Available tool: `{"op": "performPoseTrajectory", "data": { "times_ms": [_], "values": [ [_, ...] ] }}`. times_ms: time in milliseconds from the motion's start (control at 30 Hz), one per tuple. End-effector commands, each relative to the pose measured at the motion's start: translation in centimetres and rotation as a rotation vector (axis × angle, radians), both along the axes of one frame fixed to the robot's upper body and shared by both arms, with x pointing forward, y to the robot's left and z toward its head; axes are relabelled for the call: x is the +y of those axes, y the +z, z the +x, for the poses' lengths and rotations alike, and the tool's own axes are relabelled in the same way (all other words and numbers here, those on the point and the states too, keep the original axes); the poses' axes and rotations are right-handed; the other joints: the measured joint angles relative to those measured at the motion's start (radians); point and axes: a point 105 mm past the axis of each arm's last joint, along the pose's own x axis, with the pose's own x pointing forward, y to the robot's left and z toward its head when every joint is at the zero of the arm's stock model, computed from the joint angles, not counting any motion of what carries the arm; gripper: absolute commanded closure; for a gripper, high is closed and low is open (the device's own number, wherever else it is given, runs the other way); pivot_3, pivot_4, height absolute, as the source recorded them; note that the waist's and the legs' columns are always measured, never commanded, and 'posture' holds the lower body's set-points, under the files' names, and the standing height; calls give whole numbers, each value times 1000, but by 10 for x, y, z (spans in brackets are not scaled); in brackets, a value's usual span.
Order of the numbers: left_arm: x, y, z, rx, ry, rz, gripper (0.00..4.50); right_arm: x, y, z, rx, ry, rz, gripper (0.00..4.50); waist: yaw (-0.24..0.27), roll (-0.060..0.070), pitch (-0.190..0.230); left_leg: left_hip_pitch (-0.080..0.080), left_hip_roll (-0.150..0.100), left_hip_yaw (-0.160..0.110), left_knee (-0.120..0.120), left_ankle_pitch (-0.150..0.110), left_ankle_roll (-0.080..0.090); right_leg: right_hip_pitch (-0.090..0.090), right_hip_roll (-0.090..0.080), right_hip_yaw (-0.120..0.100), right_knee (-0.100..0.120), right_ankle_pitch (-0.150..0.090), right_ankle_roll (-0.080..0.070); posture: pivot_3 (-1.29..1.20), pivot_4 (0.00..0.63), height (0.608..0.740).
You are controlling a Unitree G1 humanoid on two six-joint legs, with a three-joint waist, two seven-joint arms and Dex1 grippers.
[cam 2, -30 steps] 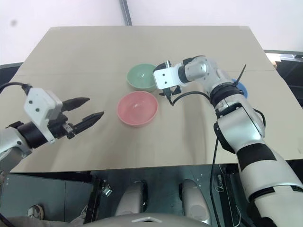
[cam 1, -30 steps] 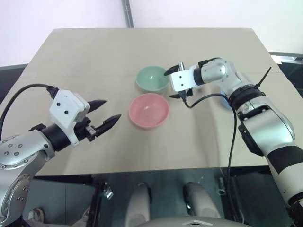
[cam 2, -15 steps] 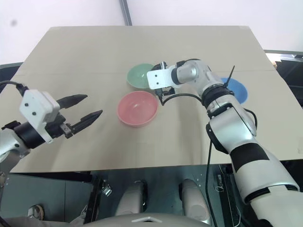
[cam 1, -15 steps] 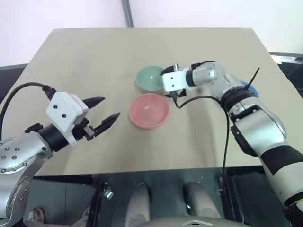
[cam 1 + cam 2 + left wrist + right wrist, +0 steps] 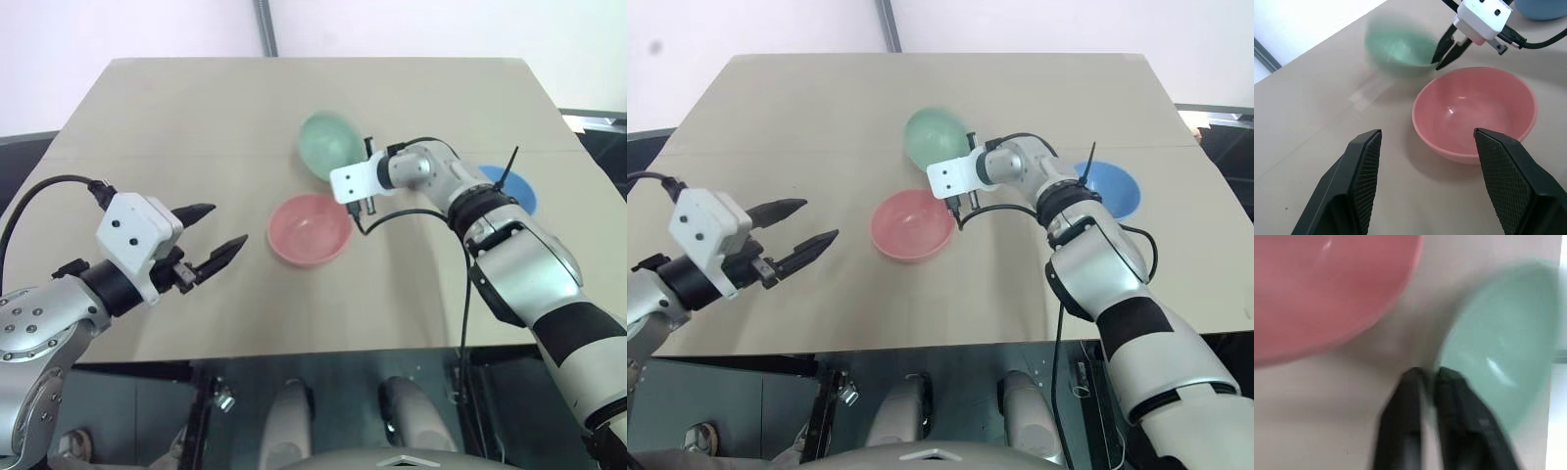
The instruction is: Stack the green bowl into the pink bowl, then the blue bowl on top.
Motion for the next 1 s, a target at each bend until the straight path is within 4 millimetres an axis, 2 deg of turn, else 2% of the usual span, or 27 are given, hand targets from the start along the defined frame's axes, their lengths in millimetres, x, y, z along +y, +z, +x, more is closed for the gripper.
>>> {"op": "performPoseTrajectory", "data": {
  "times_ms": [33,200,267,367,467,600,633,700,733,1000],
  "values": [
    [-3,12,-4,-59,-5,0,1320,2,24,0,-63,39,33,4455,0,0,0,0,0,0,0,0,0,0,0,0,0,0,0,0,150,740],
    [-2,10,0,-45,-12,-37,1320,2,58,-9,-62,113,136,4455,0,0,0,0,0,0,0,0,0,0,0,0,0,0,0,0,150,740],
    [1,8,2,-32,-9,-52,1320,6,70,-24,36,192,202,4455,-1,0,0,0,0,0,0,0,0,0,0,0,0,0,0,0,150,740],
    [9,6,6,-30,-7,-56,1320,9,77,-61,199,367,205,4455,0,1,0,0,0,0,-1,0,0,0,0,0,0,0,0,0,150,740],
    [11,8,6,-77,-62,-65,1320,10,70,-96,280,470,145,4455,9,0,0,0,0,-1,-2,0,0,1,0,-1,-1,0,0,0,150,740],
    [18,6,6,-80,-104,-92,1320,14,56,-120,344,487,129,4455,17,0,0,0,0,0,-1,0,0,0,0,-1,-1,0,0,0,150,740],
    [18,3,3,-37,-142,-112,920,15,51,-122,352,481,121,4500,17,0,0,0,0,0,-1,0,0,0,0,-1,0,0,0,0,150,740],
    [19,3,-5,19,-212,-153,565,14,42,-123,351,462,101,4500,16,0,0,1,0,0,-1,0,0,0,0,-1,0,0,0,0,150,740],
    [20,3,-8,35,-233,-161,53,14,41,-123,352,454,98,4500,16,0,0,1,0,0,-1,0,0,0,1,-1,1,-1,-1,0,150,740],
    [39,8,-15,100,-241,-161,17,6,34,-121,373,408,62,4500,17,0,0,1,0,0,-1,0,0,0,0,-1,0,-1,-1,0,150,740]
  ]
}}
